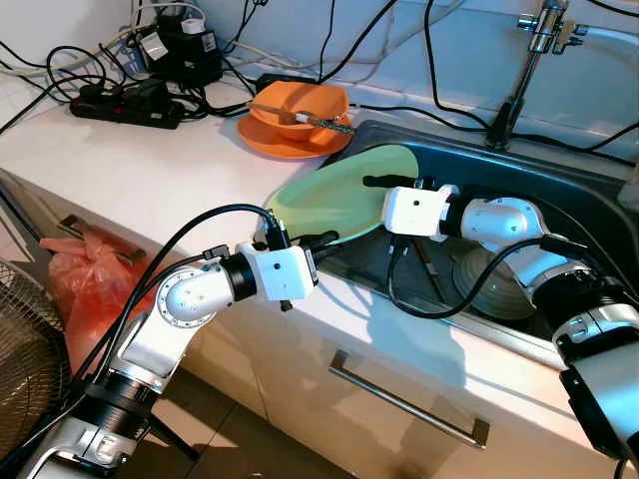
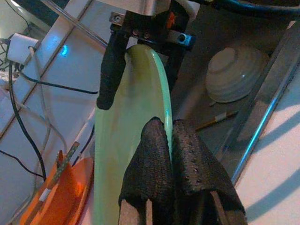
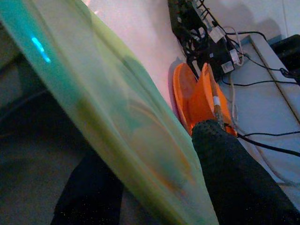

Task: Kitchen organization

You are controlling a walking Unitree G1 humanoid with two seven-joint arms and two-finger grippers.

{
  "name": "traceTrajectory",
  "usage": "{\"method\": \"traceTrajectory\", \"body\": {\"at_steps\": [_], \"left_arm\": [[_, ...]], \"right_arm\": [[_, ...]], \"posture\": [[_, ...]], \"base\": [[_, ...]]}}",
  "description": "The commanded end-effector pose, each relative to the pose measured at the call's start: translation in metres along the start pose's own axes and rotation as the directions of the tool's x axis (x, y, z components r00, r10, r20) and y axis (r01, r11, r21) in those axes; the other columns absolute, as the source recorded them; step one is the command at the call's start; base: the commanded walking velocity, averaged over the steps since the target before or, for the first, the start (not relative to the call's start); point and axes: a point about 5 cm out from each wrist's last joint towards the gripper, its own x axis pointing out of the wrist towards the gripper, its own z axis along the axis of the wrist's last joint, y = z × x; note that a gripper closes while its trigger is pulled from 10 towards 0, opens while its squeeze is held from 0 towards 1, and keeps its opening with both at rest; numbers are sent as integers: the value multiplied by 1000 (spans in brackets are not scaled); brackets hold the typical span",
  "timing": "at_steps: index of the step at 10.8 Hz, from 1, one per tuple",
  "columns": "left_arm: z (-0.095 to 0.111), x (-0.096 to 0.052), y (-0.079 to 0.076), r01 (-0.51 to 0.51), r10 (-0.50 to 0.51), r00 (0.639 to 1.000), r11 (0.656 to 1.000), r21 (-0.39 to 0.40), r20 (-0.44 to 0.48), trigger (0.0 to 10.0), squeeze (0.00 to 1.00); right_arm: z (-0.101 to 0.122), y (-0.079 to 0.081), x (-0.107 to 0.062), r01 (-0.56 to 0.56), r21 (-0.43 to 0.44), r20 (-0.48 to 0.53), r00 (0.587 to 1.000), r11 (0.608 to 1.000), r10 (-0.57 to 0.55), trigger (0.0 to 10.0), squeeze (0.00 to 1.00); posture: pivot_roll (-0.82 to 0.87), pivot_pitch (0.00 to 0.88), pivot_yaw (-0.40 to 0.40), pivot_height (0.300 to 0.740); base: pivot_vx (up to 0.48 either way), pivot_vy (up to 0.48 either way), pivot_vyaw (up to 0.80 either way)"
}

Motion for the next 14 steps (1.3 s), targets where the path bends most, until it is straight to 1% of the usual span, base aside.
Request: {"method": "traceTrajectory", "body": {"at_steps": [1, 4, 10, 11, 12, 13, 14], "left_arm": [[6, 1, 0, 1, -1, 1000, 1000, -1, 26, 0, 0], [5, 1, -1, 5, -5, 1000, 1000, -5, 25, 0, 0], [6, 1, -2, 10, -10, 1000, 1000, -9, 24, 0, 0], [5, 1, -2, 6, -6, 1000, 1000, -5, 22, 196, 0], [5, 1, -3, 5, -5, 1000, 1000, -5, 21, 824, 0], [5, 1, -3, 4, -4, 1000, 1000, -5, 18, 1137, 0], [5, 1, -3, 3, -3, 1000, 1000, -6, 17, 2745, 0]], "right_arm": [[3, -9, 0, 21, -22, 6, 1000, 1000, -21, 0, 0], [2, -11, -2, 26, -44, 3, 1000, 999, -26, 0, 0], [2, -8, -2, 23, -52, 7, 1000, 998, -22, 0, 0], [1, -8, -2, 21, -53, 6, 1000, 998, -21, 0, 0], [1, -9, -2, 22, -52, 6, 1000, 998, -22, 0, 0], [2, -9, -2, 23, -53, 7, 1000, 998, -23, 0, 0], [1, -9, -1, 26, -55, 5, 1000, 998, -25, 5216, 0]], "posture": [[6, 0, 19, 740], [4, 0, 17, 740], [3, 0, 18, 740], [2, 0, 15, 740], [1, 0, 15, 740], [1, 0, 15, 740], [1, 0, 15, 740]], "base": [[0, 0, 0], [0, 0, 0], [0, 0, 0], [0, 0, 0], [0, 0, 0], [0, 0, 0], [0, 0, 0]]}}
